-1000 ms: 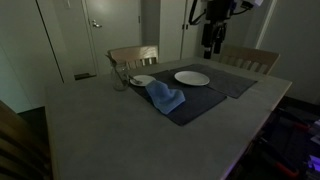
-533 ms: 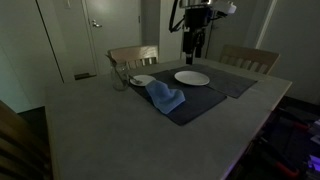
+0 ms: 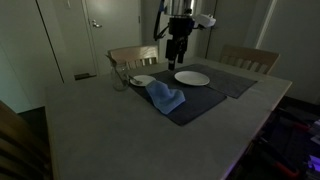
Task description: Wipe the plate with the blue towel
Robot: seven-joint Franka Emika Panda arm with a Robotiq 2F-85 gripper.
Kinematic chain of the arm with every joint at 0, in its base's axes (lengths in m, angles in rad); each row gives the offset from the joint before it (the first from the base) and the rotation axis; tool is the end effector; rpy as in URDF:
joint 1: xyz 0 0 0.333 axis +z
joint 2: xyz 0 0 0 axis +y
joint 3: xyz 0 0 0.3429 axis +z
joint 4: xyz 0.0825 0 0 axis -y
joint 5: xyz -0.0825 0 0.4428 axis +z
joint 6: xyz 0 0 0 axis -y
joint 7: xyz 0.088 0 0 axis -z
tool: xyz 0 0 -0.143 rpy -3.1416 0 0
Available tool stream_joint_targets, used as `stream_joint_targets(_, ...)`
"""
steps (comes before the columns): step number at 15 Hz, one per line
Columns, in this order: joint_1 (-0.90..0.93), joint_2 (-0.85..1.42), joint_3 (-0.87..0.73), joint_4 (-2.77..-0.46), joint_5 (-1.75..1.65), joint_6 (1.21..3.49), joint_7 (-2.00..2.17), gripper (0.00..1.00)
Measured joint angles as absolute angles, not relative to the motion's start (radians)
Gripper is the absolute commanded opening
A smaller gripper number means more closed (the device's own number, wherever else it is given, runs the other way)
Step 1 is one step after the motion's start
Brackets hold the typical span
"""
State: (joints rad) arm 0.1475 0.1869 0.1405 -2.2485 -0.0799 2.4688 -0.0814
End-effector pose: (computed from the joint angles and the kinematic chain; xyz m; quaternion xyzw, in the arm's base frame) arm 0.5638 0.1666 0.2323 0.9769 0.2124 0.0192 0.0105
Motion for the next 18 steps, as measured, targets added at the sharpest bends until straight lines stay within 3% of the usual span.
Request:
stream_joint_targets(7, 0.119, 0.299, 0.210, -2.239, 0.080, 2.584, -0.391, 1.00)
stream_joint_targets(18, 0.119, 0.307, 0.219, -2.238, 0.041, 2.586, -0.442, 1.00)
